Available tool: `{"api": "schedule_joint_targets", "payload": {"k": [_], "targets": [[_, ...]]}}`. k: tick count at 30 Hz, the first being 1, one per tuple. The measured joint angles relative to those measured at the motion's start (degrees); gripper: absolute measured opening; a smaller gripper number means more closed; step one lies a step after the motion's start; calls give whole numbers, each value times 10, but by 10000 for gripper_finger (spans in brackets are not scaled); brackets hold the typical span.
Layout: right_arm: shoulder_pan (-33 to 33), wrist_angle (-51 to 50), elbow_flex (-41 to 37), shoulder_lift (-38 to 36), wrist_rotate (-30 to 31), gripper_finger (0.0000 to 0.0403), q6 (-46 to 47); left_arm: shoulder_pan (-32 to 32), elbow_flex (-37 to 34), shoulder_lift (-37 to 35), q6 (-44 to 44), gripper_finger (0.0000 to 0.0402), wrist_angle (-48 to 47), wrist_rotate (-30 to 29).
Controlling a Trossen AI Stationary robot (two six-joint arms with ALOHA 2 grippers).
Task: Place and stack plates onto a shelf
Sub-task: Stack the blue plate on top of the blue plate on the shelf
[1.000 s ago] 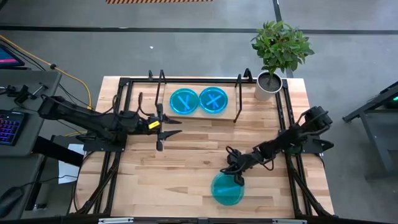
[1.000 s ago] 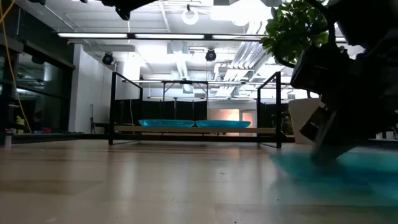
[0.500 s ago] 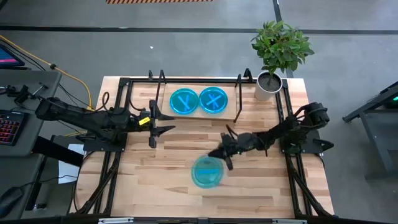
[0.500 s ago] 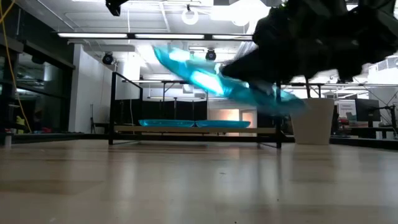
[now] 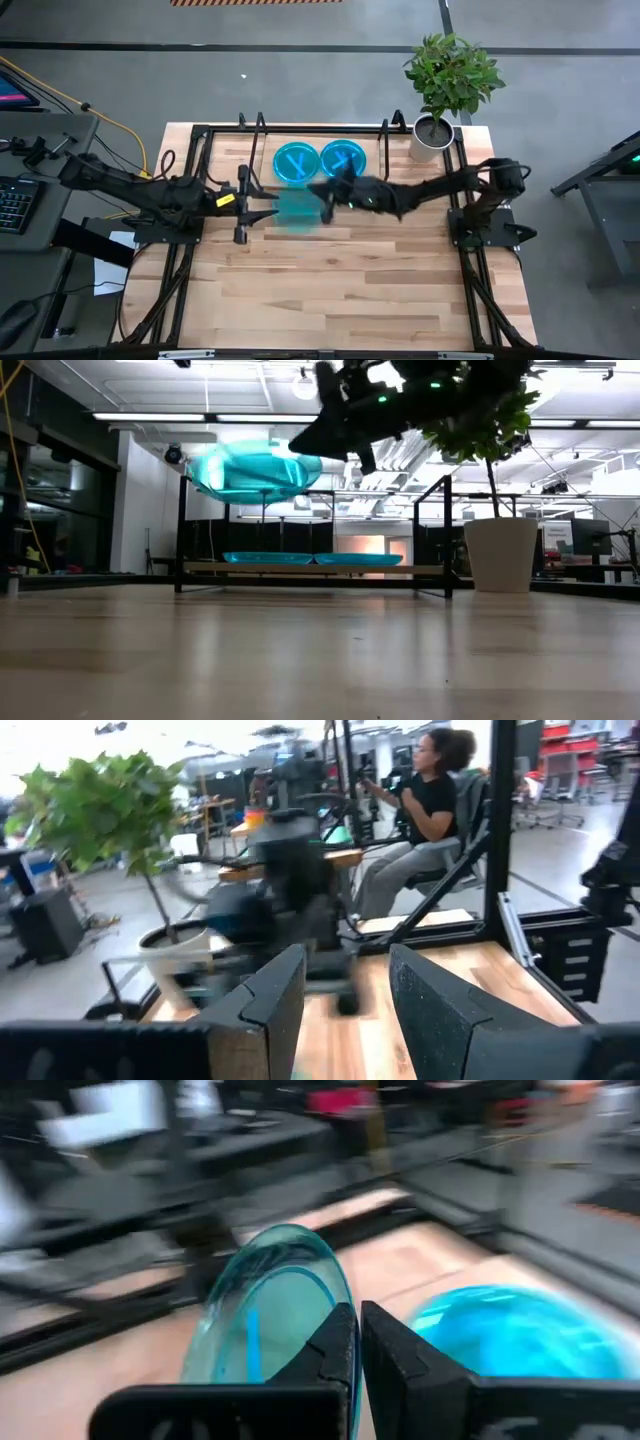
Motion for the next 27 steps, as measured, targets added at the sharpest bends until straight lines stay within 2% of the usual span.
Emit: {"api": "schedule_joint_targets", "payload": {"k": [3, 7, 12, 20, 27], "targets": [[-43, -75, 50, 0, 37, 0, -20, -20, 0, 0, 24, 138, 6, 0], [-104, -124, 89, -1, 67, 0, -24, -46, 0, 0, 49, 138, 7, 0], [-162, -133, 93, 7, 59, 0, 19, -63, 0, 0, 58, 138, 8, -19], [-183, -96, 100, 91, 38, 0, 66, -65, 0, 0, 68, 138, 20, -58], [-183, -94, 130, 123, 36, 0, 78, -65, 0, 0, 68, 138, 19, -63]]}}
